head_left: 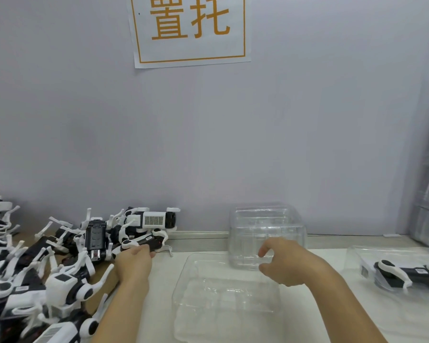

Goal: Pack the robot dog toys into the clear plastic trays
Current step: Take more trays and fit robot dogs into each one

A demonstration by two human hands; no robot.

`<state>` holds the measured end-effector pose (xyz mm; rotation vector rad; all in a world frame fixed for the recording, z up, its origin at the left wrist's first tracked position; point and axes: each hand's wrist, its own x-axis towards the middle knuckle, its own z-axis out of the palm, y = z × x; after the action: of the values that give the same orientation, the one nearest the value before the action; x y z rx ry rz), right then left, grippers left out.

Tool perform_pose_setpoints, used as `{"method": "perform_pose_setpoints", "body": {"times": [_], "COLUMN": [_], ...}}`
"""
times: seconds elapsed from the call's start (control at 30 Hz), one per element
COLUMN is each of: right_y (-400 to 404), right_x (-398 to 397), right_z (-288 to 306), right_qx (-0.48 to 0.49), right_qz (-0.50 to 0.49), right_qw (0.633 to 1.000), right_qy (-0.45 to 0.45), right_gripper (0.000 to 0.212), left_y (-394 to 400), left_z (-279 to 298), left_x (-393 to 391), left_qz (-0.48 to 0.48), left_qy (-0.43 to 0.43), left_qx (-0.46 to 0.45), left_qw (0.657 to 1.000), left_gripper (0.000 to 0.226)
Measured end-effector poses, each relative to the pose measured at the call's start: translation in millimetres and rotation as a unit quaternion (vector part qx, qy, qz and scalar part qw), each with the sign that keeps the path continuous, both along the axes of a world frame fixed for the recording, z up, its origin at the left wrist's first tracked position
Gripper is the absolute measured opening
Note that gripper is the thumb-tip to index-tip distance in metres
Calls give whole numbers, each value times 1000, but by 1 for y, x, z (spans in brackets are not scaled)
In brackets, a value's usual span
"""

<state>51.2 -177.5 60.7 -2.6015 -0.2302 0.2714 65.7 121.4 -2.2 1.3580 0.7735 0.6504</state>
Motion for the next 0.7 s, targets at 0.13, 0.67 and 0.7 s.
{"method": "perform_pose_setpoints", "body": {"times": [0.13, 0.67, 0.7], "right_y": [1, 19, 23], "right_x": [-1, -4, -6], "right_z": [0, 7, 8], "right_qx": [-10, 175, 209], "right_qz": [5, 30, 39], "right_qw": [1000, 965, 953], "right_qy": [-3, -191, -218], "right_gripper": [33, 48, 57], "left_y": [-2, -59, -63], "left_z": [5, 86, 91], "left_x": [-5, -31, -34], "left_qz": [52, -20, -34], "left_qy": [-45, -192, -206], "left_qx": [2, 321, 327], "left_qw": [998, 927, 922], "left_gripper": [14, 23, 24]}}
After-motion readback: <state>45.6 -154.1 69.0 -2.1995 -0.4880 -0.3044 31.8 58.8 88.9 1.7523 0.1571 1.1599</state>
